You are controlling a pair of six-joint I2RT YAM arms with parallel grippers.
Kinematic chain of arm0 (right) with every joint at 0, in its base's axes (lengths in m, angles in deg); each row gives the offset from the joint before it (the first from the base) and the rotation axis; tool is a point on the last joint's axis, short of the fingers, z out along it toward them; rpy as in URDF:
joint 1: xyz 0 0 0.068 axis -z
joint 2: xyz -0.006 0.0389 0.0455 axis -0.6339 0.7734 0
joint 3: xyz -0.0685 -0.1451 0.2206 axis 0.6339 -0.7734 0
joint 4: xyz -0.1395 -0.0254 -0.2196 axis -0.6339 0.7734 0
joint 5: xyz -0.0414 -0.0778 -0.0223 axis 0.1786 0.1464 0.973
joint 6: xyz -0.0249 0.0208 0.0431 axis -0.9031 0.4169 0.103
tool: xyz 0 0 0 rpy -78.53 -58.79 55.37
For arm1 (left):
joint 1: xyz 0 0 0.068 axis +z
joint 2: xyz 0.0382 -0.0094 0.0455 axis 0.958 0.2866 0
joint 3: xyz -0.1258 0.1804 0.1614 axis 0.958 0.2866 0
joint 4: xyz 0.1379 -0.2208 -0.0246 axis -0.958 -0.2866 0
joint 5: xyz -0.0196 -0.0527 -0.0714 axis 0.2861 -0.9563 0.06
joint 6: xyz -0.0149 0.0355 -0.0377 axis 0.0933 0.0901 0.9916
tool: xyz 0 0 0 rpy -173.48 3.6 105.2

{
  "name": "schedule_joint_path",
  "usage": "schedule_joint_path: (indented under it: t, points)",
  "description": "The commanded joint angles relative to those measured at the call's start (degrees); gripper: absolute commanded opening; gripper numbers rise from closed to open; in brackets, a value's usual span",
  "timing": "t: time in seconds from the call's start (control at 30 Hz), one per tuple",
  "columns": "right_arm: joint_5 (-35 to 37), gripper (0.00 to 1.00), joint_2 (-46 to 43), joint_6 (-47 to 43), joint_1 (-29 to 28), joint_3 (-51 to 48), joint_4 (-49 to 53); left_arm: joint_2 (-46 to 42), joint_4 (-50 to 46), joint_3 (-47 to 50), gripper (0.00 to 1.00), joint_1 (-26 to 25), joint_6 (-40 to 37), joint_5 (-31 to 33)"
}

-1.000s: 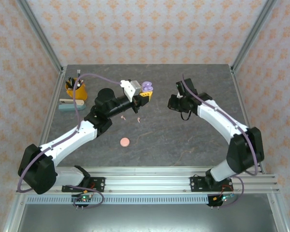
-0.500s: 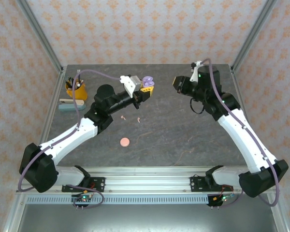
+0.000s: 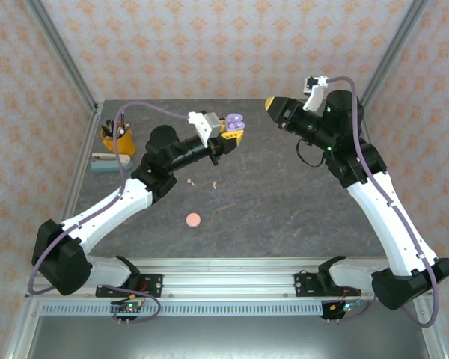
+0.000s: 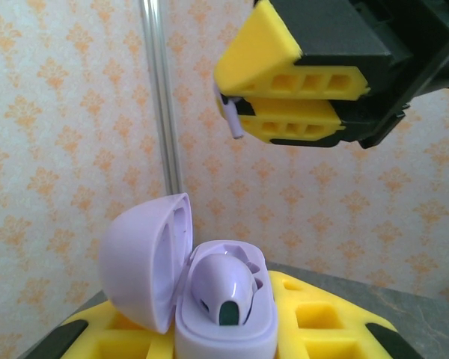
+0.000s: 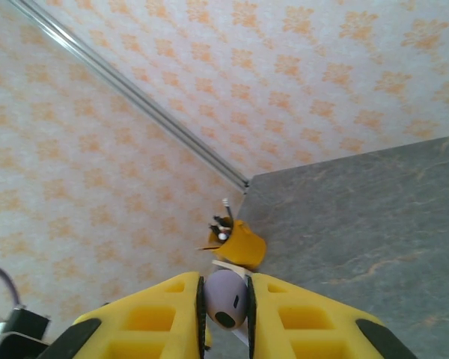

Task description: Insert wireless bluetooth earbuds into charging case

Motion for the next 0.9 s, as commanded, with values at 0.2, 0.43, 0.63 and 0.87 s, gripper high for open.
schedule_joint_path:
  t: [0.2,0.43,0.63,0.87]
  points:
    - [-9.30,0.22,-2.49,6.68,0.30,-1.62,-11.72,1.35,4.48,-3.25,0.00,-1.13,1.25,-0.66]
    - [-12.48,0.22,-2.88,8.61,0.24,-4.47,-16.29,3.28,8.51,-3.80,0.00,-1.44,3.91,1.94]
    - [-15.44,0.22,-2.36,7.64,0.06,-5.55,-17.49,4.56,9.59,-5.11,0.00,-1.74,4.80,2.17]
    - [-16.28,0.21,-1.38,6.50,0.06,-6.79,-17.24,5.01,9.35,-6.03,0.00,-2.10,4.75,1.91]
